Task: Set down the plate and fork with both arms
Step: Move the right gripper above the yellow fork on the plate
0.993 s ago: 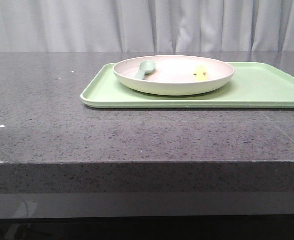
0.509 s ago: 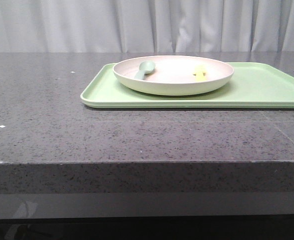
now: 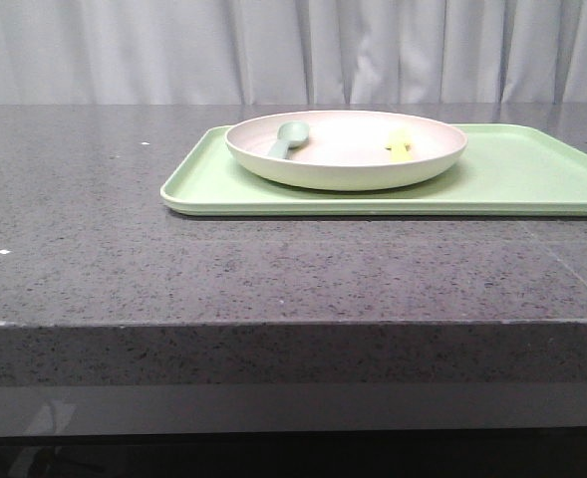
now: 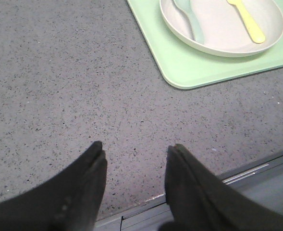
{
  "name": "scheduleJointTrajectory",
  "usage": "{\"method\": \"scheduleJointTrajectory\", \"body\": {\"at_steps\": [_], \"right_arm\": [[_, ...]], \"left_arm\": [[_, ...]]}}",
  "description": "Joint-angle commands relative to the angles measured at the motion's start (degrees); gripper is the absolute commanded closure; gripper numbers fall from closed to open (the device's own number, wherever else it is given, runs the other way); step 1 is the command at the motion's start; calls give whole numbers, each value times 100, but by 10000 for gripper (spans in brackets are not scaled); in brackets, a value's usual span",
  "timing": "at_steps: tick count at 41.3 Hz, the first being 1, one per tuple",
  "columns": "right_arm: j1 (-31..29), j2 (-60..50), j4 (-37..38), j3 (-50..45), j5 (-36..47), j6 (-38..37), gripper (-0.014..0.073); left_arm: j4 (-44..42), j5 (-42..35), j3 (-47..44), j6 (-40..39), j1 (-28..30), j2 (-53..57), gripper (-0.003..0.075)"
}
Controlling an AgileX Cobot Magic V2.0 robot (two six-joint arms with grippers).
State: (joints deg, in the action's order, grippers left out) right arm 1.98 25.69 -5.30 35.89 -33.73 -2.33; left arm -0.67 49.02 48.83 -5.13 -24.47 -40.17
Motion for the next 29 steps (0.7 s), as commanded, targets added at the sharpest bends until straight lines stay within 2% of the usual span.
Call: {"method": "scheduleJointTrajectory", "body": {"at_steps": [1, 8, 15, 23, 29], "right_arm": [[24, 474, -38, 579, -165, 136, 94], [81, 1221, -691, 1277, -863, 1011, 94], [443, 2060, -1324, 1984, -1056, 1747, 94], [1133, 3169, -1330, 2883, -1303, 1816, 101], [1682, 4047, -1272, 3571, -1468, 1816, 158]], "left_arm": [[20, -353, 130, -58, -48, 13, 417], [20, -353, 130, -58, -48, 13, 417], [20, -353, 130, -58, -48, 13, 417], [20, -353, 130, -58, -48, 13, 417], [20, -353, 130, -58, -48, 13, 417]]}}
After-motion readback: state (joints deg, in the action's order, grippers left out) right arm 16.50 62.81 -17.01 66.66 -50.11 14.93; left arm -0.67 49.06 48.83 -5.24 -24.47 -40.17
